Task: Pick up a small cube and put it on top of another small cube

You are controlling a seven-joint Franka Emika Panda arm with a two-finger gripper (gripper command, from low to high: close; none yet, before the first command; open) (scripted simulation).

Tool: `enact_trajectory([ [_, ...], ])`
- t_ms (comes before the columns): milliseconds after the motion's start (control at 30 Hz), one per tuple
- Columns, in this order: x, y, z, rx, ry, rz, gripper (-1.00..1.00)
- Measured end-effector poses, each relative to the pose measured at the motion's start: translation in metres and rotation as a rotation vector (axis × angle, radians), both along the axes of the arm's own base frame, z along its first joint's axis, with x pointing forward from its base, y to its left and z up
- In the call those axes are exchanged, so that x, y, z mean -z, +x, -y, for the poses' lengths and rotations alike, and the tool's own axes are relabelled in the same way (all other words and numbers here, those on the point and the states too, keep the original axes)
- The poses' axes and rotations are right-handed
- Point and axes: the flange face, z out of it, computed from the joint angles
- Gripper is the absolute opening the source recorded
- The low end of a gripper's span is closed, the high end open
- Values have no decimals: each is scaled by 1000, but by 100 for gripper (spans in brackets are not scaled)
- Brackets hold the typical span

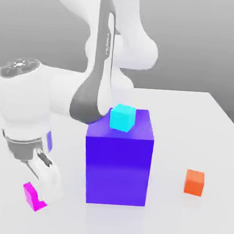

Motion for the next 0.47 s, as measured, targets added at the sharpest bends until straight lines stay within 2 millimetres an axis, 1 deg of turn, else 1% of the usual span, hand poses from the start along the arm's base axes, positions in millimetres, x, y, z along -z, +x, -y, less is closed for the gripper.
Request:
enact_trajectory([
  [133,-10,-60,20,223,-7,-6,-100],
  [167,-12,-73,18,268,-11,-8,-100],
  [233,-1,-82,15,298,-14,-10,-100],
  [367,37,-84,14,306,-15,-11,-100],
  [400,47,-85,14,306,-15,-11,100],
  [467,47,-85,14,307,-15,-11,100],
])
